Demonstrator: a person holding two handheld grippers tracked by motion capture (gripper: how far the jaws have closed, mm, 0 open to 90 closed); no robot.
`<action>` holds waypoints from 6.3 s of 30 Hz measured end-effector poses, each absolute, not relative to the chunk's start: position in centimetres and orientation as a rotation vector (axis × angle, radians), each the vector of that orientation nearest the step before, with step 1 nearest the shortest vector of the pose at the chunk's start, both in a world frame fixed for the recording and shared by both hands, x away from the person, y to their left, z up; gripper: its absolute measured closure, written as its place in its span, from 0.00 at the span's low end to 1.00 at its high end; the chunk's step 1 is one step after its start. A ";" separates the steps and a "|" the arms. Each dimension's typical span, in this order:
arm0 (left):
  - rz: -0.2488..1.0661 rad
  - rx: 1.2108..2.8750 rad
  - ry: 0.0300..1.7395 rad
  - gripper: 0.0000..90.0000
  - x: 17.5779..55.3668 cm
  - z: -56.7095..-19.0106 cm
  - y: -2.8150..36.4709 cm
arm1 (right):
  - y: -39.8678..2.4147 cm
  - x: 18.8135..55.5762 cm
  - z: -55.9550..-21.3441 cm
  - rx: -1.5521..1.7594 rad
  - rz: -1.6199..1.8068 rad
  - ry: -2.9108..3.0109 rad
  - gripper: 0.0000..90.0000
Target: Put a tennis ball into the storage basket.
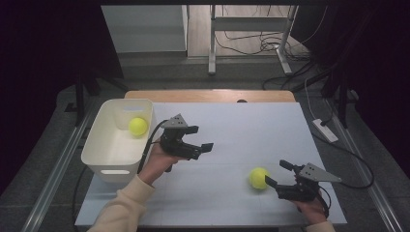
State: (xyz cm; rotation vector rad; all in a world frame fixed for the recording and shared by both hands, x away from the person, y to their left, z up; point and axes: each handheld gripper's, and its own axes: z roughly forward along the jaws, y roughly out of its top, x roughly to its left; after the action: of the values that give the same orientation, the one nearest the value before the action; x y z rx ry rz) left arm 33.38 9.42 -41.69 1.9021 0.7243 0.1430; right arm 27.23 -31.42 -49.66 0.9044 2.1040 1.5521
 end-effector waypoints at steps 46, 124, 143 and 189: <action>0.013 1.983 0.628 0.13 33.6 -45.3 3.2 | -31.8 27.2 -49.1 0.896 1.574 2.079 0.15; -0.090 2.101 0.479 0.11 33.3 -48.5 -5.1 | -32.0 27.3 -48.4 0.890 1.593 2.046 0.16; -0.102 2.146 0.475 0.10 33.4 -49.8 -7.2 | -31.9 27.3 -48.4 0.889 1.590 2.053 0.15; -0.024 2.153 0.523 0.31 33.6 -50.5 -7.1 | -32.4 27.3 -48.5 0.903 1.589 2.042 0.15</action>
State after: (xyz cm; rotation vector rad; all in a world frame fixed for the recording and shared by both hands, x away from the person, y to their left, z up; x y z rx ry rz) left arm 33.58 -7.07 -50.51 2.1526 0.5229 -0.0236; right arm 27.26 -32.37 -48.54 0.9034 2.0418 1.5888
